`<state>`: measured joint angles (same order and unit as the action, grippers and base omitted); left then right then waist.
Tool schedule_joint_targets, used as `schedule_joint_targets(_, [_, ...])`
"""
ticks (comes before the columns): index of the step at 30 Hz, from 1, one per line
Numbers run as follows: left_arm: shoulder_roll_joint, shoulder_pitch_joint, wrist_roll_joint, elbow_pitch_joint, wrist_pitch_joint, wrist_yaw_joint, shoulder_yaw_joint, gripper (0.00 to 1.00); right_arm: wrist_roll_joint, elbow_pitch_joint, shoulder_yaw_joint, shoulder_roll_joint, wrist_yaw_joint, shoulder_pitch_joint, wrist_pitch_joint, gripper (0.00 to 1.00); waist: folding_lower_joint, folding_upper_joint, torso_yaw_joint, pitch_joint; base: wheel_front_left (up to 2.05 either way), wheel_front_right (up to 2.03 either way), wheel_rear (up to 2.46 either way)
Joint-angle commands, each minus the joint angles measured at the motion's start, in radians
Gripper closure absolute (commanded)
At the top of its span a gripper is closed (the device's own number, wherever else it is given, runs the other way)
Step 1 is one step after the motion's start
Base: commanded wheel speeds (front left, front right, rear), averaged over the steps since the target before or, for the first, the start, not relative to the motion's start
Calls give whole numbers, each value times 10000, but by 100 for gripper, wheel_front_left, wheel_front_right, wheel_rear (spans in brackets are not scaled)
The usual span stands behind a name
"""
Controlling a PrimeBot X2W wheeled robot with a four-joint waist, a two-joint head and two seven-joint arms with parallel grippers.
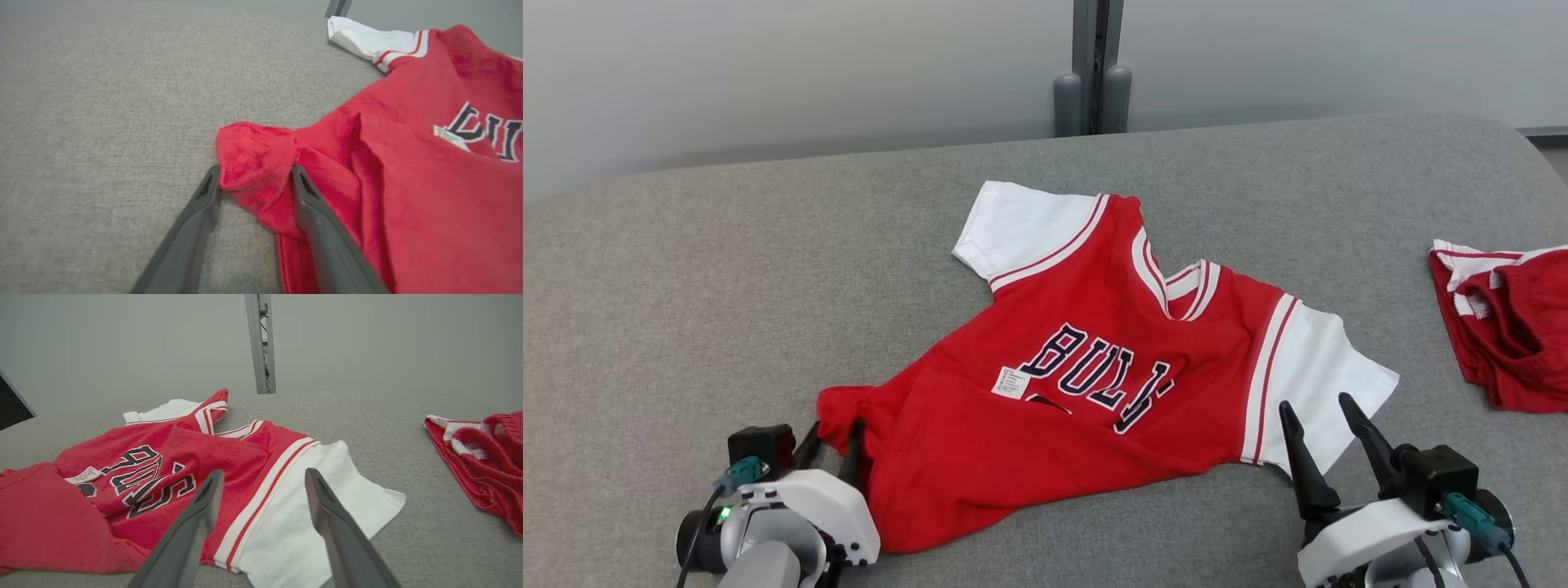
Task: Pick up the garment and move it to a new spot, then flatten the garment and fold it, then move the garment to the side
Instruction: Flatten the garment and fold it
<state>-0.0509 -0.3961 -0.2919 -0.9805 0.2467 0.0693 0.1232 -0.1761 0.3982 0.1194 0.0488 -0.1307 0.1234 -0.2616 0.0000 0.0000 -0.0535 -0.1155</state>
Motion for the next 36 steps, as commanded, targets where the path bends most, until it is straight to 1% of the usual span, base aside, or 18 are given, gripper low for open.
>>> schedule_joint_targets(1, [-53,-256,-16,-134,-16,46,28,100,-34,-4,0,48,-1,131,-49,0,0,0,-30,-64,0,0,0])
schedule_joint_targets(4, [-76,-564,50,-428,16,58,128,100,-86,-24,-28,48,-1,148,-49,0,0,0,-63,-153,0,0,0])
schedule_joint_targets(7, [-240,-943,193,-398,107,-100,196,100,-127,-70,-52,48,-1,218,-49,0,0,0,-94,-254,0,0,0])
schedule_joint_targets(11, [-643,-1670,404,-158,158,-234,255,100,-203,-154,-57,50,-1,336,-49,0,0,0,-180,-480,0,0,0])
schedule_joint_targets(16, [-1261,-2775,720,50,180,-502,303,100,-306,-243,19,50,-1,531,-49,0,0,0,-451,-891,0,0,0])
schedule_joint_targets(17, [-1261,-2775,720,50,180,-502,303,100,-306,-243,19,50,-1,531,-49,0,0,0,-451,-891,0,0,0])
schedule_joint_targets(18, [-1377,-2985,766,53,183,-572,302,100,-339,-249,37,48,-1,558,-49,0,0,0,-527,-980,0,0,0])
schedule_joint_targets(22, [-1846,-3782,981,-81,188,-770,336,100,-430,-290,35,48,-1,726,-49,0,0,0,-819,-1394,0,0,0])
schedule_joint_targets(27, [-2234,-4478,946,-473,186,-978,210,100,-468,-360,87,48,-1,922,-49,0,0,0,-1142,-1948,0,0,0])
schedule_joint_targets(28, [-2229,-4576,898,-556,187,-973,191,88,-463,-358,88,48,-1,977,-49,0,0,0,-1188,-2051,0,0,0])
schedule_joint_targets(29, [-2289,-4681,937,-617,189,-997,214,31,-472,-366,90,50,-1,1023,-49,0,0,0,-1223,-2149,0,0,0])
schedule_joint_targets(30, [-2304,-4760,908,-702,190,-1001,191,0,-478,-362,77,50,-1,1058,-49,0,0,0,-1248,-2236,0,0,0])
schedule_joint_targets(32, [-2255,-4844,854,-694,192,-1008,151,0,-492,-380,36,48,-1,1117,-49,0,0,0,-1246,-2358,0,0,0])
schedule_joint_targets(36, [-2003,-4830,737,-781,194,-694,215,0,-433,-404,-36,48,-1,1130,-49,0,0,0,-1148,-2424,0,0,0])
